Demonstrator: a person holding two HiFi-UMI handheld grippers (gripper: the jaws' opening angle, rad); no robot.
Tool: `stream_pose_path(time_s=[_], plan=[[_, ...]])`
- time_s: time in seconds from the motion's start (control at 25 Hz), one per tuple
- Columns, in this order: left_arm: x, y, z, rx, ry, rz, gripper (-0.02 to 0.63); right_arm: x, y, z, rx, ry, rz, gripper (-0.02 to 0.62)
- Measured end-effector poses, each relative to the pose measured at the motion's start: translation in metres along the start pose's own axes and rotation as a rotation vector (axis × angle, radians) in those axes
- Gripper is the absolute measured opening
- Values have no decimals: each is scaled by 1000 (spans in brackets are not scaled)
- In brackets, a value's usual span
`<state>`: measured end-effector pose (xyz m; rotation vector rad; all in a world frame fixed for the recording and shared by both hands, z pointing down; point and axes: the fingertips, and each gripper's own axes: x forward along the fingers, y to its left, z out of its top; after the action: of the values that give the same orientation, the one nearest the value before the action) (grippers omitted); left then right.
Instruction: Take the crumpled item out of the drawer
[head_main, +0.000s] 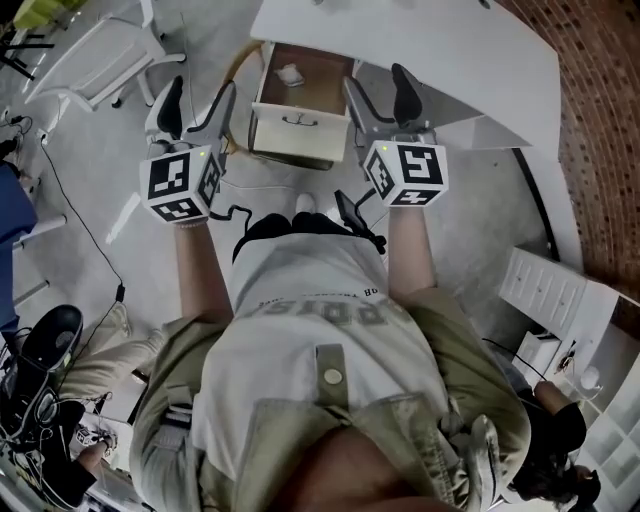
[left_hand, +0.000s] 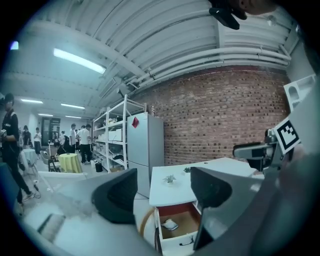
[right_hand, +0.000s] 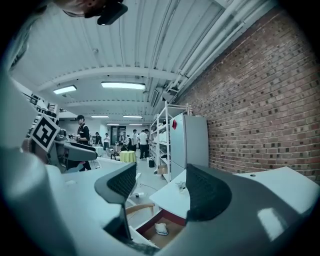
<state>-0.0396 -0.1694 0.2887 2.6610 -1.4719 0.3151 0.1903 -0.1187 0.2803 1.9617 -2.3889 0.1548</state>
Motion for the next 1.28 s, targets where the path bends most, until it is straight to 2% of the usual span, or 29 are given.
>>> stream_pose_path(time_s=[0.36,0.88,1.16,1.28], plan=[[17,15,-37,-22,98,29,348,26,-1,-43,7,98,28,318],[82,58,-54,-29,145,-29,348,96,-4,-84,23,193,0,318],[102,90,-73,-56,189,-10,348,160,-7,-114,-53,281,44,318],[109,97,-88,-65,200,-15,348,185,-4,-138,-111,350,83,318]])
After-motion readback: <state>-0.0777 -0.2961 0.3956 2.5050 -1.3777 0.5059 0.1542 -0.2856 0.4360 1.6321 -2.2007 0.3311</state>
